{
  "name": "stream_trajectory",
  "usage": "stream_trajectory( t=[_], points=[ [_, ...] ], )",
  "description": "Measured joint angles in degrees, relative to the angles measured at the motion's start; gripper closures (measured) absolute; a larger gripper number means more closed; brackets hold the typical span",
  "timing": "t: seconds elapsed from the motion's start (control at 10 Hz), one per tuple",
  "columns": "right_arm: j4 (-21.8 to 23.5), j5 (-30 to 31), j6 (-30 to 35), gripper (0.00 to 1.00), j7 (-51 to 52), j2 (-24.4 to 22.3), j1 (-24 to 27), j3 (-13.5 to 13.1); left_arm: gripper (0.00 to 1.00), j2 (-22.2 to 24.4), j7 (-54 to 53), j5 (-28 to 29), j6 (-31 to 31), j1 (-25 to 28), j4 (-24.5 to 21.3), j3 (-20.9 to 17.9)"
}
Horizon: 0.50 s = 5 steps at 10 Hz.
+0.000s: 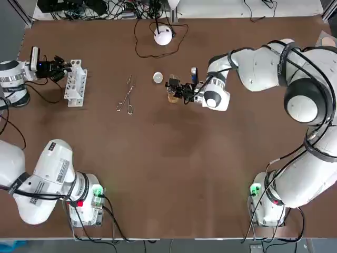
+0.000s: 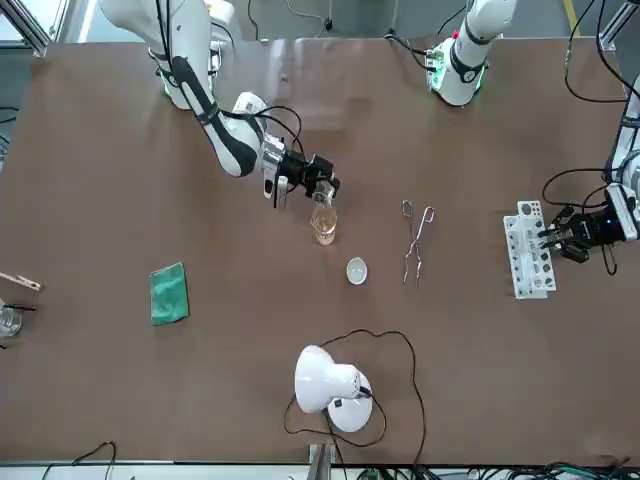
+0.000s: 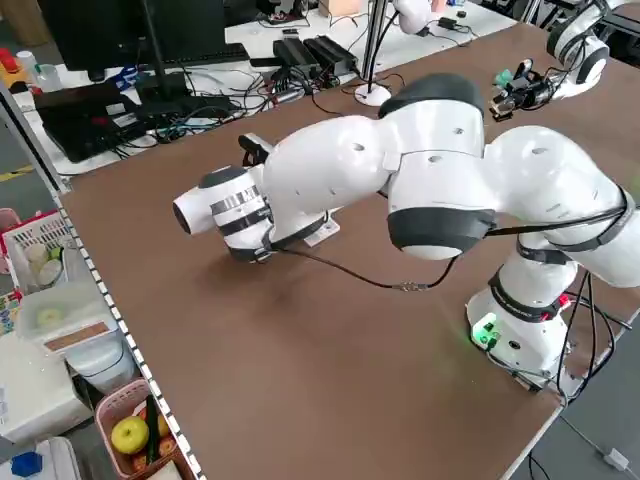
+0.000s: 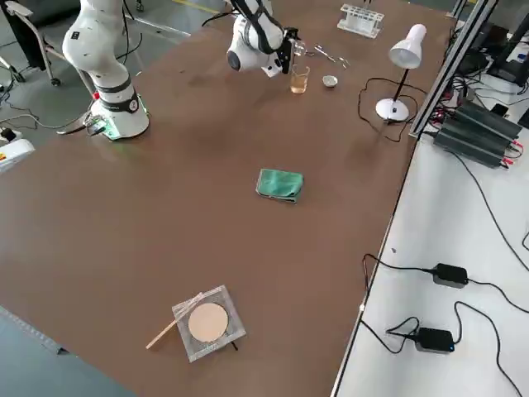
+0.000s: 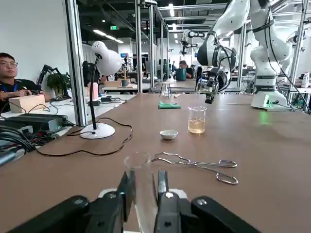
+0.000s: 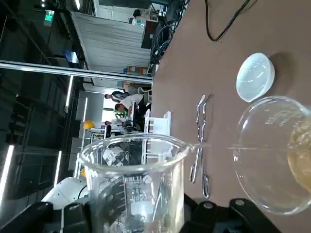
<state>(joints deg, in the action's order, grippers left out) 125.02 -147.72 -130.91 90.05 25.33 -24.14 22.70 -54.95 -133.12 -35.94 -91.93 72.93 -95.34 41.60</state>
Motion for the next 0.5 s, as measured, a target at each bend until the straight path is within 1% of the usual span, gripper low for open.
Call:
stream_trajectory(
  t=[0.5],
  points=[
    [-0.56,-0.03,-1.39,0.59,-3.85,0.00,0.00,-0.01,0.75,-0.01,-0.05,0.62,-0.38,-0.13,0.30,0.10]
  ],
)
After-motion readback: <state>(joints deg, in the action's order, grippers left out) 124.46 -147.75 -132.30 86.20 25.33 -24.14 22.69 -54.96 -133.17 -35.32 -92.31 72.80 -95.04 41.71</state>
